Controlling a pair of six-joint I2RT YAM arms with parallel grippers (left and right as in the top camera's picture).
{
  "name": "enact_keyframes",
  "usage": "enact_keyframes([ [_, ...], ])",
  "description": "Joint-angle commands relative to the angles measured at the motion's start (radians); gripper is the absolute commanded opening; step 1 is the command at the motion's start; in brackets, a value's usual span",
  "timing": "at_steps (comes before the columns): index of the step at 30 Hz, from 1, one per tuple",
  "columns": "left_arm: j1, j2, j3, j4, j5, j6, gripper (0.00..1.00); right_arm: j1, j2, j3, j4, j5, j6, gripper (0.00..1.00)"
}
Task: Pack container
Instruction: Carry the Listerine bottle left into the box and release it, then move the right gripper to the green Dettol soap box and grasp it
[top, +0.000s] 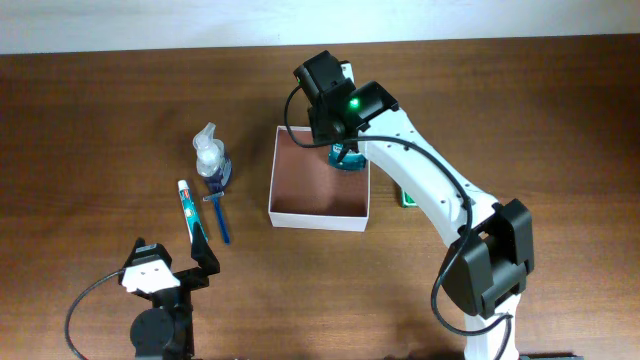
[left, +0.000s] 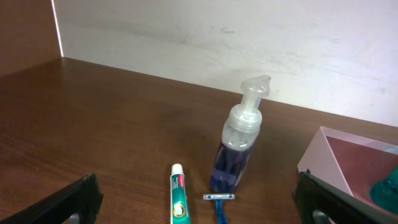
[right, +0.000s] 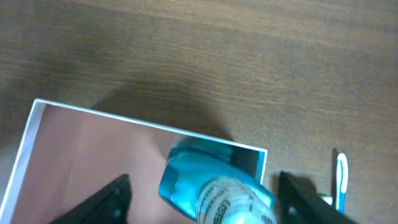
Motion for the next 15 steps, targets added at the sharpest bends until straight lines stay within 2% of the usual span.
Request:
enact_keyframes([
  [1, 0.006, -0.010, -0.006, 0.003, 0.010, 0.016, 0.99, -0.008, -0.005, 0.029, 0.000, 0.026, 0.003, 0.71],
  [8, 0.006, -0.010, -0.006, 0.003, 0.010, 0.016, 0.99, -0.059, -0.091, 0.032, -0.036, 0.026, 0.003, 0.71],
  [15, 0.006, -0.010, -0.006, 0.003, 0.010, 0.016, 0.99, -0.194, -0.230, 0.032, -0.187, -0.016, 0.002, 0.71],
])
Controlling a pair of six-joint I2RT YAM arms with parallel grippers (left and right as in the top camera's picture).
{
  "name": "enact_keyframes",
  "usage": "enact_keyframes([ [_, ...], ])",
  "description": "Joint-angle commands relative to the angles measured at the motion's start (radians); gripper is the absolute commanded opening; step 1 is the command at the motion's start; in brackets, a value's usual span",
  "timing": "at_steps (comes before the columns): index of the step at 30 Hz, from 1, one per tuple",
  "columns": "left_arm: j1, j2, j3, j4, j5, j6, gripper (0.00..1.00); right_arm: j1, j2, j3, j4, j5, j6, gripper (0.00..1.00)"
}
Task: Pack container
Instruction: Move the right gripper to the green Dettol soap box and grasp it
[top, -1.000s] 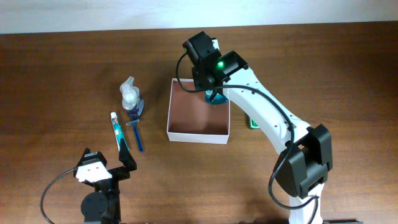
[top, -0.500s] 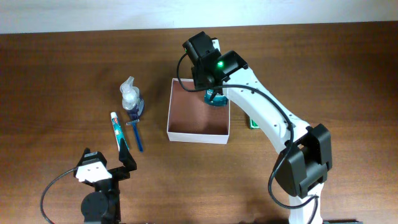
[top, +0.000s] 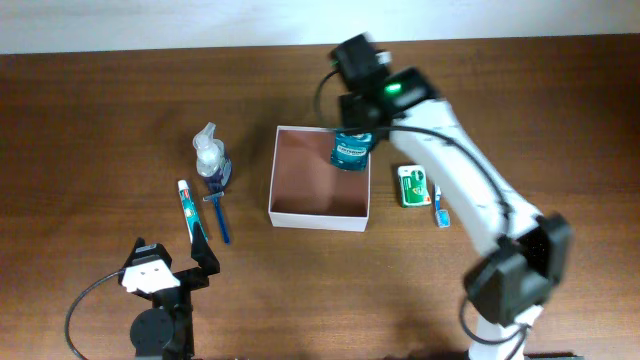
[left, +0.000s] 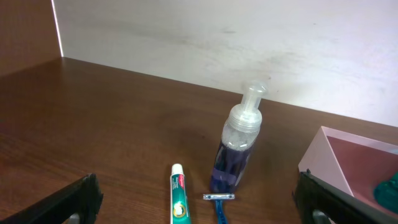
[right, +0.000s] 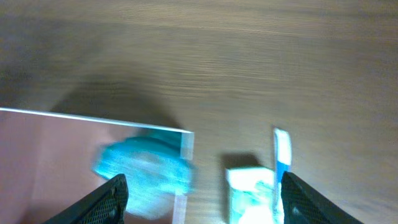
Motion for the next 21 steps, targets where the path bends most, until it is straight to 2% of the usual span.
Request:
enact_keyframes([
  [1, 0.006, -0.010, -0.006, 0.003, 0.010, 0.016, 0.99, -0.085, -0.111, 0.027, -0.066, -0.036, -0.002, 0.71],
  [8, 0.006, -0.010, -0.006, 0.003, 0.011, 0.016, 0.99, -0.192, -0.109, -0.020, -0.229, -0.108, -0.053, 0.71],
  [12, 0.006, -0.010, -0.006, 0.003, 0.010, 0.016, 0.99, -0.207, -0.109, -0.112, -0.193, -0.108, -0.064, 0.70],
  [18, 0.006, -0.010, -0.006, 0.003, 0.011, 0.016, 0.99, -0.207, -0.109, -0.293, -0.034, -0.160, -0.064, 0.65],
  [19, 0.006, -0.010, -0.006, 0.003, 0.010, 0.016, 0.99, -0.207, -0.109, -0.324, -0.003, -0.173, -0.064, 0.62],
  [21, 0.006, -0.010, -0.006, 0.003, 0.011, 0.016, 0.99, -0.207, -0.109, -0.393, 0.071, -0.195, -0.063, 0.43],
])
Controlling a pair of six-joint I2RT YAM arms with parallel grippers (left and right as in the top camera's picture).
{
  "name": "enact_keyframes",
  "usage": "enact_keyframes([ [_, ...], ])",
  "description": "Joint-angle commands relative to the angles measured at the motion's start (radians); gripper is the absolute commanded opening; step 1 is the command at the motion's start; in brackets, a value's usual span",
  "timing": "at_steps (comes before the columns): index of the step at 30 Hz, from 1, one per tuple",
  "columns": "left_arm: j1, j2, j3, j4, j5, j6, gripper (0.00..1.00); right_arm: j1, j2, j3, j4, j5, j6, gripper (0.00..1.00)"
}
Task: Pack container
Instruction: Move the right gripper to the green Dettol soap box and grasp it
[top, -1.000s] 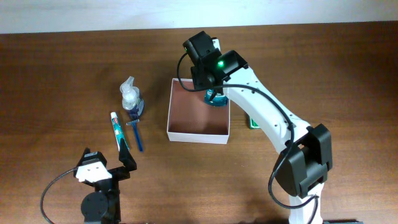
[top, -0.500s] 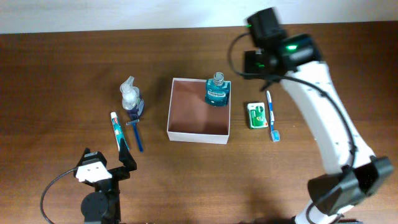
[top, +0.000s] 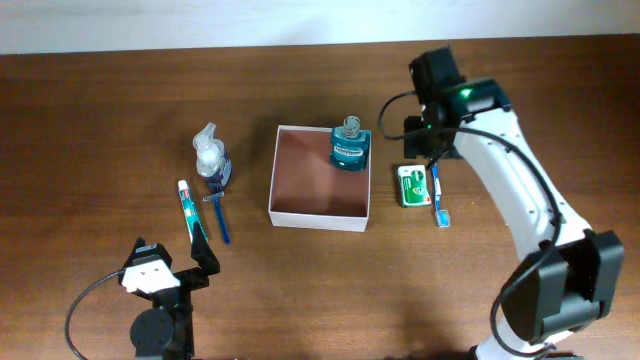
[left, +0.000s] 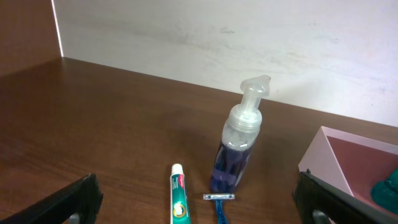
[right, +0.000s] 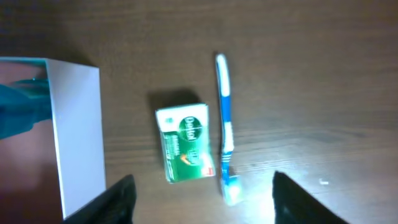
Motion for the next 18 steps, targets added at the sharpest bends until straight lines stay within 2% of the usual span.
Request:
enact_keyframes([
  [1, 0.006, -0.010, -0.006, 0.003, 0.011, 0.016, 0.99, -0.007, 0.011, -0.107, 0.083, -0.061, 0.000, 0.34],
  [3, 0.006, -0.010, -0.006, 0.003, 0.011, 0.016, 0.99, -0.007, 0.011, -0.172, 0.160, -0.087, 0.000, 0.06],
  [7, 0.006, -0.010, -0.006, 0.003, 0.010, 0.016, 1.00, -0.006, 0.012, -0.259, 0.306, -0.195, 0.003, 0.04],
  [10, 0.006, -0.010, -0.006, 0.003, 0.011, 0.016, 0.99, -0.006, 0.013, -0.263, 0.345, -0.277, 0.004, 0.04],
  [18, 0.006, -0.010, -0.006, 0.003, 0.011, 0.016, 0.99, -0.006, 0.021, -0.288, 0.432, -0.301, 0.143, 0.04],
])
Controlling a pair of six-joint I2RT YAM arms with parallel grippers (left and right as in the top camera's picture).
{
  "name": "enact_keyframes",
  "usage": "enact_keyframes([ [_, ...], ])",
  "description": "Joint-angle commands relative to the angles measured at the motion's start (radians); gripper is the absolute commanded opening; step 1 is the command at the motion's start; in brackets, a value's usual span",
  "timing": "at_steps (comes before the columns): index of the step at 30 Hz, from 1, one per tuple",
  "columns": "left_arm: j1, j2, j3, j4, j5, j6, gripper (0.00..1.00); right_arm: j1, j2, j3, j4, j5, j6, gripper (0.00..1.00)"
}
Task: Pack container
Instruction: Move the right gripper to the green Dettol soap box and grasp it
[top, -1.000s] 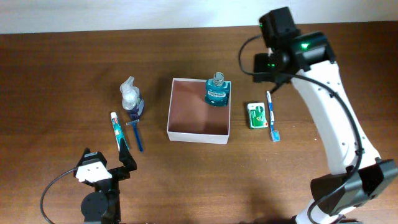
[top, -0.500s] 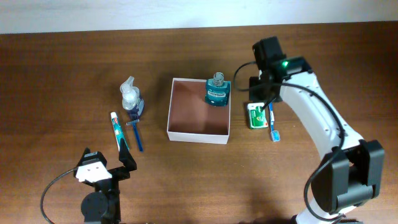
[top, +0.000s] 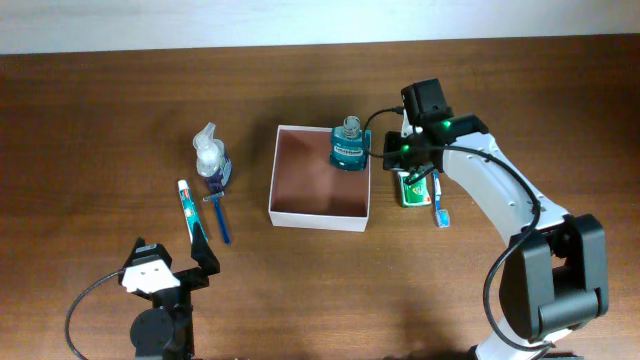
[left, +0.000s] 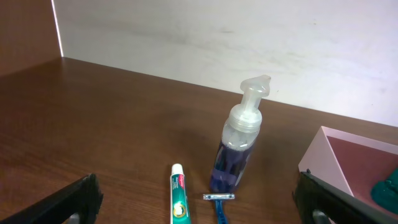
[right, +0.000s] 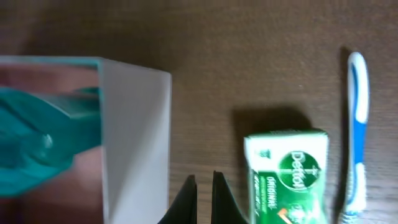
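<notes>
A white box (top: 319, 220) with a brown inside stands mid-table. A teal mouthwash bottle (top: 349, 149) stands in its back right corner. To the right of the box lie a green soap box (top: 410, 187) and a blue-white toothbrush (top: 438, 200). My right gripper (right: 202, 185) is shut and empty, low over the bare wood between the box wall (right: 134, 137) and the soap box (right: 286, 174). A foam pump bottle (left: 239, 143), toothpaste tube (left: 179, 199) and blue razor (left: 219, 202) sit to the box's left. My left gripper (left: 199, 208) is open near the front edge.
The table's far edge meets a pale wall (left: 249, 43). The right arm (top: 500, 210) reaches in from the front right, passing above the toothbrush.
My right gripper was open, higher above the soap box and toothbrush. Now it is lower and shut over the gap between box wall and soap box. The left arm has not moved.
My right gripper was first open around the mouthwash bottle at the box's back right corner. Then it was off to the right with the bottle left in the box, then open above the soap and toothbrush, and now shut beside the soap box.
</notes>
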Motion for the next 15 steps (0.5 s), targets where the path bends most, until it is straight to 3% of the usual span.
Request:
enact_keyframes([
  [1, 0.006, -0.010, -0.006, 0.003, 0.010, 0.016, 0.99, -0.006, 0.011, -0.032, 0.050, -0.033, 0.087, 0.04],
  [15, 0.006, -0.010, -0.006, 0.003, 0.011, 0.016, 0.99, -0.006, 0.011, -0.160, 0.312, -0.086, 0.193, 0.04],
])
